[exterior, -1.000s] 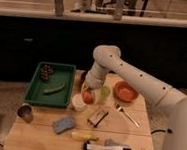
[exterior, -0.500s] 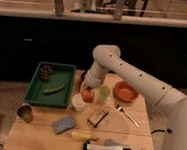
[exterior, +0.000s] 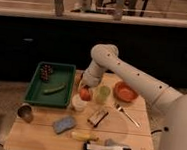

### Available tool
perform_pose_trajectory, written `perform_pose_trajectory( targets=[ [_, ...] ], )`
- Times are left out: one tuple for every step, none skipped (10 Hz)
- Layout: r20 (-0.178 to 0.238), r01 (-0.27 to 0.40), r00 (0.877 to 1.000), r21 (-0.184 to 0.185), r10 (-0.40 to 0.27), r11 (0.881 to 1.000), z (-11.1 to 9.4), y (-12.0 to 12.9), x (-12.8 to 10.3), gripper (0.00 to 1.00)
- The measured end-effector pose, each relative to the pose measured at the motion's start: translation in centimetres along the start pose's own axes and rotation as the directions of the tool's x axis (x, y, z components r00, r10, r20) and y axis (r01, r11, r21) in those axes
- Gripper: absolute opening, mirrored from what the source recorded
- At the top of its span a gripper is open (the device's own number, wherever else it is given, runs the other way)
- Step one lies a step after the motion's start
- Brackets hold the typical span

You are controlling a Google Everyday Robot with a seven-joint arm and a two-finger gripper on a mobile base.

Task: Place apple in paper cup

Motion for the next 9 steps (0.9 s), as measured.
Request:
perform_pose_trajectory(
  targets=[
    [-0.001, 0.011, 1.000, 0.003, -0.011, 1.000, 0.2, -0.4, -0.1, 0.00],
    [-0.001, 0.027, 1.000, 0.004, -0.027, 1.000, 0.4, -1.0, -0.3, 0.00],
    [0.000, 0.037, 0.999, 0.004, -0.037, 0.999, 0.6, -1.4, -0.5, 0.02],
    [0.001, 0.046, 0.999, 0.003, -0.046, 0.999, 0.7, -1.6, -0.6, 0.08],
    [0.004, 0.056, 0.998, 0.004, -0.057, 0.998, 0.8, -1.8, -0.7, 0.20],
    [0.007, 0.067, 0.998, 0.001, -0.067, 0.998, 1.0, -2.2, -0.9, 0.31],
    [0.009, 0.074, 0.997, 0.000, -0.074, 0.997, 1.2, -2.4, -1.0, 0.38],
    [0.011, 0.078, 0.997, -0.002, -0.078, 0.997, 1.3, -2.5, -1.0, 0.50],
    [0.012, 0.080, 0.997, -0.004, -0.080, 0.997, 1.3, -2.4, -1.0, 0.61]
  ],
)
